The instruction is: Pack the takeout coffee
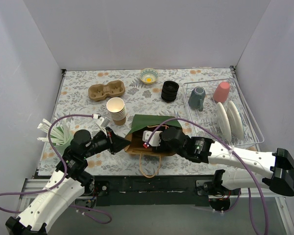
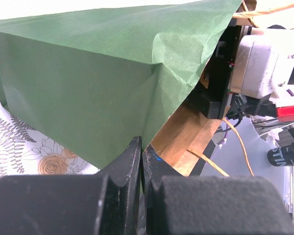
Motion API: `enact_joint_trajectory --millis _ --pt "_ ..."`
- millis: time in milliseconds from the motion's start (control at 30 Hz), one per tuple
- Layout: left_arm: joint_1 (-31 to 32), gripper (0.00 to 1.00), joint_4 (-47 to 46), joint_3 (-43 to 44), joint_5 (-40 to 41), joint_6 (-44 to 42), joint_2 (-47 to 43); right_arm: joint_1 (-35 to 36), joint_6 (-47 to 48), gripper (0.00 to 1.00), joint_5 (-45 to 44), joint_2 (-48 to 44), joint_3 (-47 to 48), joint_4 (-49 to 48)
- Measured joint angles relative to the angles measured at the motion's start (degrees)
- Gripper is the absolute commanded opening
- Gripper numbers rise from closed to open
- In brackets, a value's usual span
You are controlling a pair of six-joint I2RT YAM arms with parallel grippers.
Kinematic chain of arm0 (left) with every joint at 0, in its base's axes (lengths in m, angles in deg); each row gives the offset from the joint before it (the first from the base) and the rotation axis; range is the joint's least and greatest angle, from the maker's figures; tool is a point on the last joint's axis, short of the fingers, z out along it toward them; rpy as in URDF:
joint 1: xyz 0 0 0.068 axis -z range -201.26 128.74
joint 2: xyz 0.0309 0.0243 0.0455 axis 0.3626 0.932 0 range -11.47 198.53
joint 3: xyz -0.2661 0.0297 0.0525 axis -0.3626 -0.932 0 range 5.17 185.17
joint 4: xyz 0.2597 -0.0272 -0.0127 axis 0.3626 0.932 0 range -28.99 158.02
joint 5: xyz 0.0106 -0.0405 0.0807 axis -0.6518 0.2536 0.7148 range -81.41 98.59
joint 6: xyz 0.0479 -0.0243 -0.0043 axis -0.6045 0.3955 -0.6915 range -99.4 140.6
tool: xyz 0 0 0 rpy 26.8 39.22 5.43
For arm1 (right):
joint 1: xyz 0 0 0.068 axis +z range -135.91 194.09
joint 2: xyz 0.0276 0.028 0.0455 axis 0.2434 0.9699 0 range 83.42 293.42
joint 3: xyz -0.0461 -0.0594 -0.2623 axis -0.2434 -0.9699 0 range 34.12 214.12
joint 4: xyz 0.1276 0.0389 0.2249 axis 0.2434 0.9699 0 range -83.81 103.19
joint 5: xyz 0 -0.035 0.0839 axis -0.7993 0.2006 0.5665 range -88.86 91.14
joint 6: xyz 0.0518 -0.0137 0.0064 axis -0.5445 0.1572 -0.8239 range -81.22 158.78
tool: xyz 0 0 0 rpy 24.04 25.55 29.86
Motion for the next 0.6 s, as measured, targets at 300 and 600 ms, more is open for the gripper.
enact_joint_trajectory --millis 300,600 --pt "0.0 0.0 -0.39 0.0 -0.59 -0.02 0.2 0.0 0.11 0.29 -1.49 -0.26 -0.59 2.23" --pt "0.0 0.0 -0.39 0.0 -0.61 -0.04 0.2 0.0 0.26 0.29 -2.14 1.11 -0.59 2.19"
